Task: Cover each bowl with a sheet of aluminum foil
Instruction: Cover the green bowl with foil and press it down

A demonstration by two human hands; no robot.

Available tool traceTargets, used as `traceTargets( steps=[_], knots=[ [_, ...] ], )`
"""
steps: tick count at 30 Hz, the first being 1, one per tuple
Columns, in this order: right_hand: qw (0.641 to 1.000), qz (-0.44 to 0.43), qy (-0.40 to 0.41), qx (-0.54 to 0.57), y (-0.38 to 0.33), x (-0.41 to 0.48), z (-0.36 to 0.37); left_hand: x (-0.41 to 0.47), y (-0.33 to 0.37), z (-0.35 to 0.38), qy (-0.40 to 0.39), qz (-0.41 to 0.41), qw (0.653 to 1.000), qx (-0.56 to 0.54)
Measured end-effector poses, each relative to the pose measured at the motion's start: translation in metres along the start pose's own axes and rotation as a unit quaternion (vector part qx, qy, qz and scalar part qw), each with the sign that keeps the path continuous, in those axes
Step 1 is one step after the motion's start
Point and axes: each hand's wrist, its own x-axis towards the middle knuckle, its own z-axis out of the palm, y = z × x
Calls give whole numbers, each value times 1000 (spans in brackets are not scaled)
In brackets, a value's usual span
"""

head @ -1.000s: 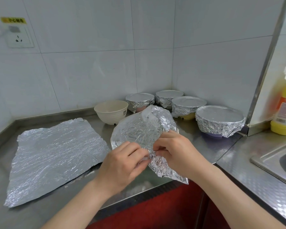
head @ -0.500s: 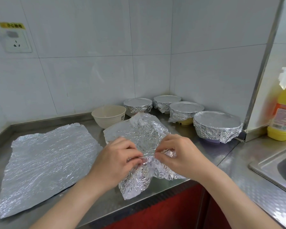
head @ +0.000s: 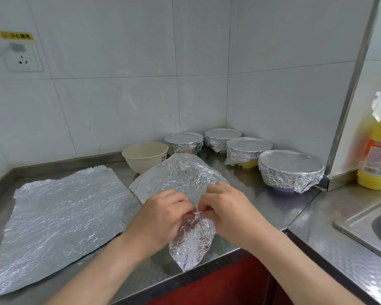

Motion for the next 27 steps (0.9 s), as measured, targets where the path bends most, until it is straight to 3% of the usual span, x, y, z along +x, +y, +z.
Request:
traceTargets(
  steps=[5,8,22,27],
  knots=[
    [997,29,-54,51,17,-2,-21,3,4,-9,-18,-83,990,-112],
    [994,60,-59,70,24,-6,-34,0,1,-10,-9,-111,986,-122],
    [999,15,0,36,3,-5,-9,-16,10,1,82,-35,996,-22],
    [998,27,-23,47,11,-2,-14,-27,6,-2,29,9,999,18]
  ],
)
